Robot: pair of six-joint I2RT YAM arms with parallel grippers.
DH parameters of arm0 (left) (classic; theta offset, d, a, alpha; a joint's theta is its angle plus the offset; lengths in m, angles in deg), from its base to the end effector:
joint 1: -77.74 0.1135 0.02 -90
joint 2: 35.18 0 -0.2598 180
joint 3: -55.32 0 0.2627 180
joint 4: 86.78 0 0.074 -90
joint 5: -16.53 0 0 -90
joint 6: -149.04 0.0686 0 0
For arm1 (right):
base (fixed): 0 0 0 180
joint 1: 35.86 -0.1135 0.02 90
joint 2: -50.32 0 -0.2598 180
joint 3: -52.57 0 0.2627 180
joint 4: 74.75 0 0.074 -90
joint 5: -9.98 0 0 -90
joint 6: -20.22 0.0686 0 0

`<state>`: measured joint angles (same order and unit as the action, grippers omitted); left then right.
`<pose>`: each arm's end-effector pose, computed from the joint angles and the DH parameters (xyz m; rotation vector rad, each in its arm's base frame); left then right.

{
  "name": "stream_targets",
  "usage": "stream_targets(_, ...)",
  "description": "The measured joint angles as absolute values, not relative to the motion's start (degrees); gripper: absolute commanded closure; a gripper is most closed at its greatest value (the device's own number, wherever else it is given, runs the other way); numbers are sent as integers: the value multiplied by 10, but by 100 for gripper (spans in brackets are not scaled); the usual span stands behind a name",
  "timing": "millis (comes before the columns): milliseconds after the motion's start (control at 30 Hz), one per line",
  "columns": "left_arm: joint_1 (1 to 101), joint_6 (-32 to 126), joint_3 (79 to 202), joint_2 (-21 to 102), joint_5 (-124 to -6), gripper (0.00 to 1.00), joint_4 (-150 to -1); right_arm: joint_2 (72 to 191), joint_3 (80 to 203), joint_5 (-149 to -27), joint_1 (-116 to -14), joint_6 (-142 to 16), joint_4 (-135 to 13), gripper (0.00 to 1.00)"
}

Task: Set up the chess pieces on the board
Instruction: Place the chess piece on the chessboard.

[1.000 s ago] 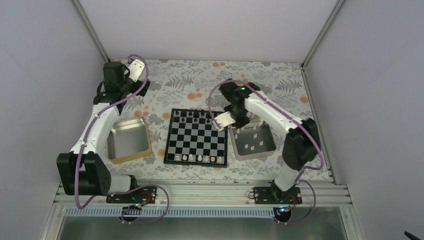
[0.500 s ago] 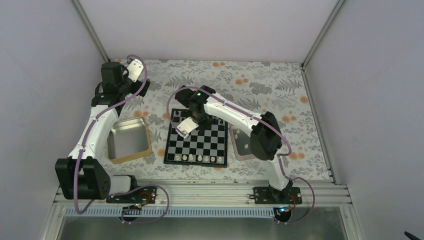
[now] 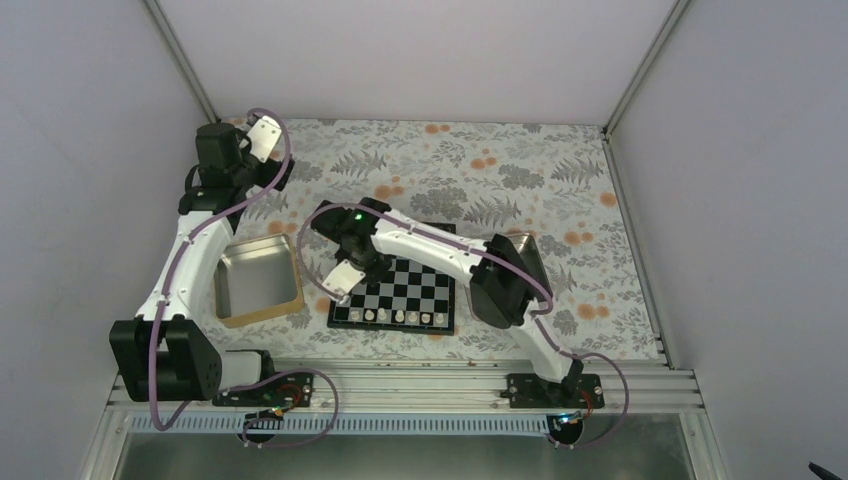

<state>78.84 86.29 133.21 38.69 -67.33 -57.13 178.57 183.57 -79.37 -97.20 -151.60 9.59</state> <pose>0.3382 -0.0008 0.3200 0.5235 1.9525 0.2063 0.2233 0.4069 0.1891 -2.8446 0.9487 -0.0559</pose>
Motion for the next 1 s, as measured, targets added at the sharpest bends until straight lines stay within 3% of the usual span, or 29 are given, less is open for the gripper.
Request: stream_targets(1000, 825, 869, 1331, 367, -663, 0, -577, 1849, 1884, -829, -1060, -1544, 83, 96)
